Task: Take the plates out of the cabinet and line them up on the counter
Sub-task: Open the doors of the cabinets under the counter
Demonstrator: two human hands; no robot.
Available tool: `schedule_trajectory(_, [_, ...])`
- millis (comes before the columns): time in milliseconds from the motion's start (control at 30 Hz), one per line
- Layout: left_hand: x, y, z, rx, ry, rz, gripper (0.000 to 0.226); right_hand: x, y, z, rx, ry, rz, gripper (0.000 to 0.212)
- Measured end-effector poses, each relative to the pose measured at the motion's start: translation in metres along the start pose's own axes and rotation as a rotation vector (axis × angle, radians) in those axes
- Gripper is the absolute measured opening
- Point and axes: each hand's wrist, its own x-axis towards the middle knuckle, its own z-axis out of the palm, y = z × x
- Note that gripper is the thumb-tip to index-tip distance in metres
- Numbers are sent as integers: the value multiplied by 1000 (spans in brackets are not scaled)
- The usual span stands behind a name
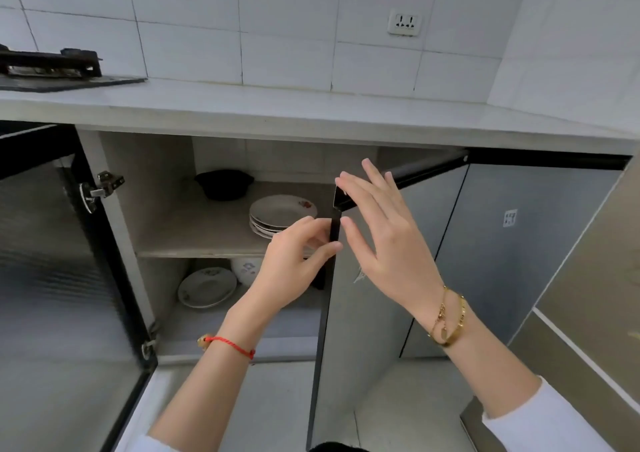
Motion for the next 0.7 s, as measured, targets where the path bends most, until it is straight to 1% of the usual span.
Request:
schedule_trajectory(67, [-6,15,6,-53,-41,39,15,-15,1,-17,-10,24,-6,41])
schedule_trajectory(133, [-10,29,14,-112,-80,74,23,-30,3,-32,-37,52,-14,41])
schedule_trajectory(167, [-11,35,19,-140,-96,82,23,-36,4,-39,-51,66,-15,41])
schedule_trajectory(233, [-14,45,33,-199,-120,92,20,-50,8,-54,-70,96,-4,41])
schedule_trajectory(333, [-18,59,55,-252,-113,148,26,-71,13,-76,-110,113,28,43])
schedule_trajectory(467, [-19,82,85,-286,-110,261,24,-96,20,-105,-175,102,89,48])
schedule_trajectory(700, [-27,120,148,-283,-39,329,24,-135,35,-154,-330,98,211,47])
